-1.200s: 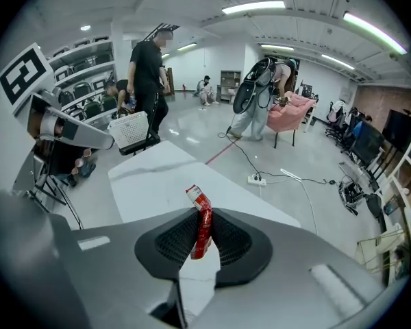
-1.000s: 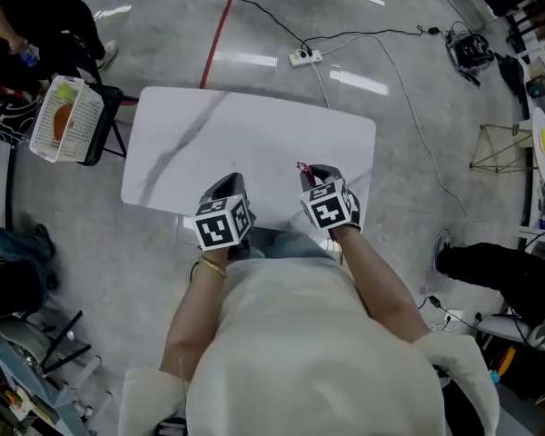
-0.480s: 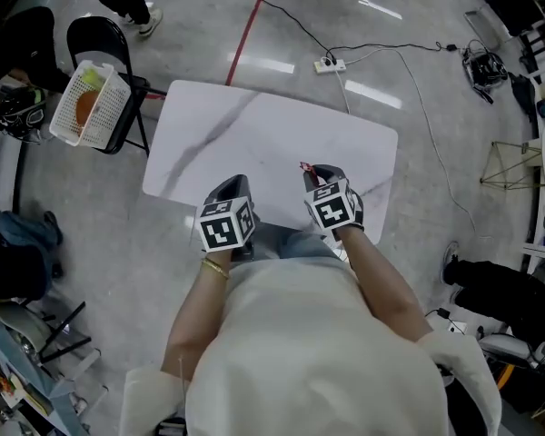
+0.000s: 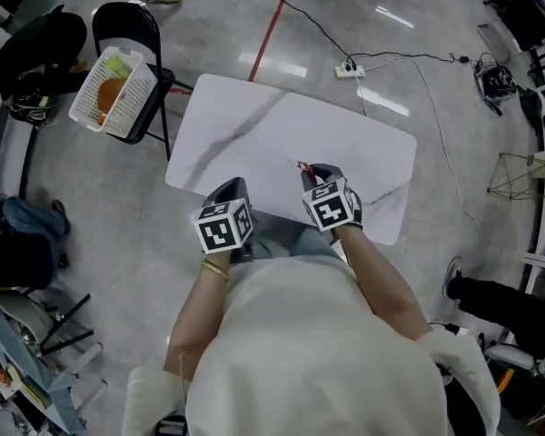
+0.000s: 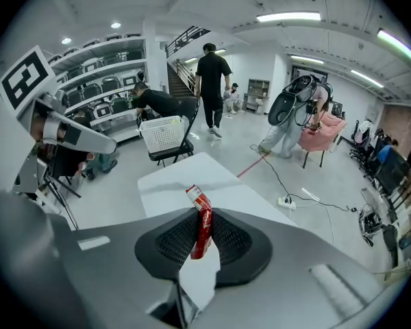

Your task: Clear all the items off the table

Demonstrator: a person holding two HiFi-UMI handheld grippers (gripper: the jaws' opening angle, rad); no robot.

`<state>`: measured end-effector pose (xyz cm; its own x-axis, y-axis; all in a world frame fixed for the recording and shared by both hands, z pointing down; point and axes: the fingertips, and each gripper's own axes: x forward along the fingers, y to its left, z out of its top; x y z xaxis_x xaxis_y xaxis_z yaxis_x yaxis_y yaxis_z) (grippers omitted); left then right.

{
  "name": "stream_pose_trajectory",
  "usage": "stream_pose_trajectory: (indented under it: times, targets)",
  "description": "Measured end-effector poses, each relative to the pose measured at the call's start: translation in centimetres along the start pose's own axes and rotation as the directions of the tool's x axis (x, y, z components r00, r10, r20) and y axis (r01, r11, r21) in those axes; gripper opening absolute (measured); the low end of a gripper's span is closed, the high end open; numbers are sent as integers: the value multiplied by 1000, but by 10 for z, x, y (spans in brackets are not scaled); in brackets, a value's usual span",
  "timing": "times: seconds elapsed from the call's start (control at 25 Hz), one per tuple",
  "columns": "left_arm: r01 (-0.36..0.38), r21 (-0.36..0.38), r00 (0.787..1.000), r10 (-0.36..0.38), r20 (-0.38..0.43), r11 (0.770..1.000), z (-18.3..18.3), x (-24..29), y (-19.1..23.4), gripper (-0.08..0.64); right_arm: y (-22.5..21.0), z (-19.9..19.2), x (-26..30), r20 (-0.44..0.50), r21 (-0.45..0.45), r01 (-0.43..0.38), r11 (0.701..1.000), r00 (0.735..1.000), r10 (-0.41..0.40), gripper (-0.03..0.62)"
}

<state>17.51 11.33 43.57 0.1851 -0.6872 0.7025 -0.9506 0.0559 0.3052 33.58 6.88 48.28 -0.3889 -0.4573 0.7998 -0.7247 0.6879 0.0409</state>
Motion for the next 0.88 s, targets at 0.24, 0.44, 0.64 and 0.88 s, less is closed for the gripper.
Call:
stream_pose_trajectory:
  times: [0.24, 0.44, 0.64, 0.88]
  targets:
    - [-37, -45, 999, 38, 16, 998, 5, -21, 55, 9, 44, 30, 16, 4, -40, -29, 999, 1000, 30, 58]
    - [-60, -70, 998, 63, 30, 996, 10, -36, 100, 9, 84, 56, 30, 9, -76, -52, 996, 999, 53, 58]
    - [-82, -104, 995, 87, 44, 991, 18, -49, 146, 9, 128, 84, 48, 7, -122, -86, 989, 996, 87, 58]
    - [-101, -131, 992, 110, 66, 986, 26, -67, 196, 9, 182, 109, 66, 1, -172, -124, 977, 992, 126, 58]
